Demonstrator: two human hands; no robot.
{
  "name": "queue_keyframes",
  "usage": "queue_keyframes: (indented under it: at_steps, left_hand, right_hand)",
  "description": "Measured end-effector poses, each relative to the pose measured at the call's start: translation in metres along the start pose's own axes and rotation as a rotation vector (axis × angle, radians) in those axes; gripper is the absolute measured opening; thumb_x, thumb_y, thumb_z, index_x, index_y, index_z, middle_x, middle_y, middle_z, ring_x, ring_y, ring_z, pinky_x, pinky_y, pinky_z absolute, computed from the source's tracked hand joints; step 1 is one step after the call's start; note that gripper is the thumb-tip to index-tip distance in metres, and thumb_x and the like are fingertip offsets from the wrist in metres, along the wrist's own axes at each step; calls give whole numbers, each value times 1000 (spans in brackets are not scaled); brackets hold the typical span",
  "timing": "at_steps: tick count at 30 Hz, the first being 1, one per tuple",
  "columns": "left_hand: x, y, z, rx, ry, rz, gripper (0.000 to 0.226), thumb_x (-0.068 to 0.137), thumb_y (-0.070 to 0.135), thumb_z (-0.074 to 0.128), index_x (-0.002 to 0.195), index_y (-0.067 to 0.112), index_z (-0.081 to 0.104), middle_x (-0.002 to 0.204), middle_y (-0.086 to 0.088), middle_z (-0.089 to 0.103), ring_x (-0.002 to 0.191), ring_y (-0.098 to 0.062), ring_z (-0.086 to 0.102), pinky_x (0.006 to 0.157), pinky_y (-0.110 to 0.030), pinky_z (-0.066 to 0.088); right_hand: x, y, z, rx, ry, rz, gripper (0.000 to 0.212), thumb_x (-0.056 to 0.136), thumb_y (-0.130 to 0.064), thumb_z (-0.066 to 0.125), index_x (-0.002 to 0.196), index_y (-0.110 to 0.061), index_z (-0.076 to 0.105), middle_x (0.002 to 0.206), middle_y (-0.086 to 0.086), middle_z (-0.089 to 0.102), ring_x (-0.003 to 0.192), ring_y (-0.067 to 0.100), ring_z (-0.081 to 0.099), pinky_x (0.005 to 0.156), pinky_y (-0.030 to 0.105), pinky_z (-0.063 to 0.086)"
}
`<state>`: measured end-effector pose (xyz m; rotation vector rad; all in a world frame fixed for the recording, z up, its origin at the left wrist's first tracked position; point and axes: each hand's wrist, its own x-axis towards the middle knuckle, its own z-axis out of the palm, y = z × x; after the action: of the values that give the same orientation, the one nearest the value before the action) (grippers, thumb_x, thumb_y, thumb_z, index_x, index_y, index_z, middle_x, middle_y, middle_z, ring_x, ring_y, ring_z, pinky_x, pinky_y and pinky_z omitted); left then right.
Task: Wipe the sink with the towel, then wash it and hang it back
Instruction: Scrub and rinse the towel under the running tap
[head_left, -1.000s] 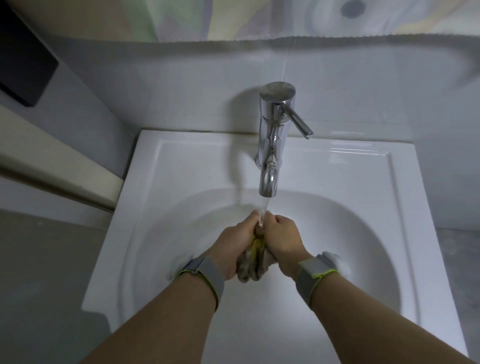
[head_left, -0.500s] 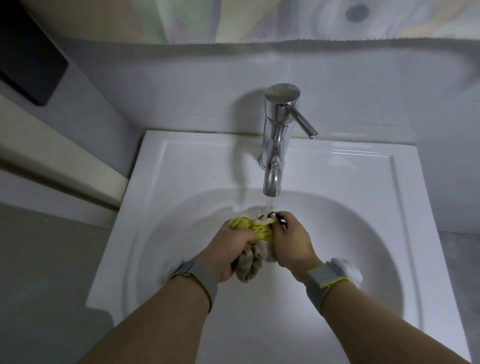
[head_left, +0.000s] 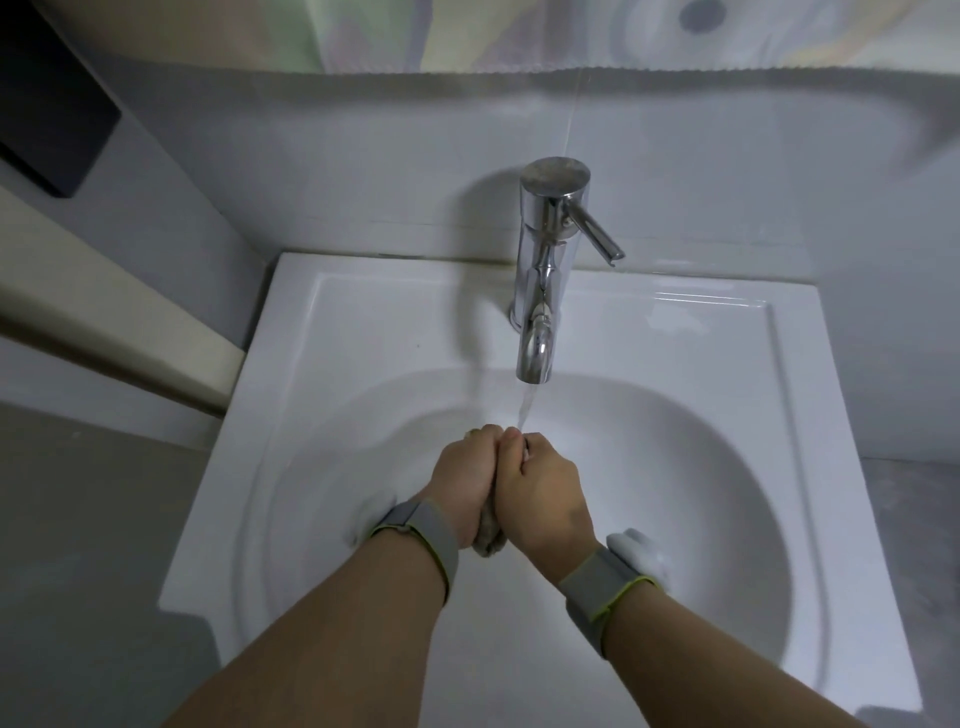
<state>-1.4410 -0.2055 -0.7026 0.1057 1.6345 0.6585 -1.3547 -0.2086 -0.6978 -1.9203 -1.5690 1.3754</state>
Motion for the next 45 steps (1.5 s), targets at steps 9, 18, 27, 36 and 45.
queue_keyframes:
  at_steps: [9,18,27,36,45]
  left_hand:
    - [7,4,5,177,42,96,28,96,30,46,89,11,65,89,-15,69,84,-31,67,76,-37,54]
    - [0,0,3,83,-18,186,20,94,32,58,92,19,73,93,-8,76,87,-26,72,79,-32,58]
    - [-26,21,9,18,43,215,32,89,43,58,92,16,75,84,-9,77,81,-28,74,81,-40,60]
    - [-57,27,9,54,101,254,50,80,59,56,97,16,73,87,-6,77,82,-27,74,85,-44,59]
    - [-72,33,15,40,145,301,39,90,52,56,88,15,69,89,-7,75,82,-26,73,85,-39,59]
  right_hand:
    - [32,12,-19,25,-39,172,44,93,-38,33,75,-8,60,85,19,67,84,41,65,80,51,56]
    - [21,7,-51,78,-2,-10,19,96,-27,47,100,-25,65,93,-7,66,89,15,62,68,26,52]
    - [3,-32,-85,131,76,-147,26,96,-35,46,94,-22,68,89,-6,70,87,15,64,81,35,53]
    - [-15,-87,-117,391,139,-317,46,102,-44,37,84,-16,68,82,3,71,83,20,67,77,32,50]
    - [-11,-111,-129,410,106,-283,48,102,-40,40,73,-9,63,63,2,63,50,8,57,46,15,42]
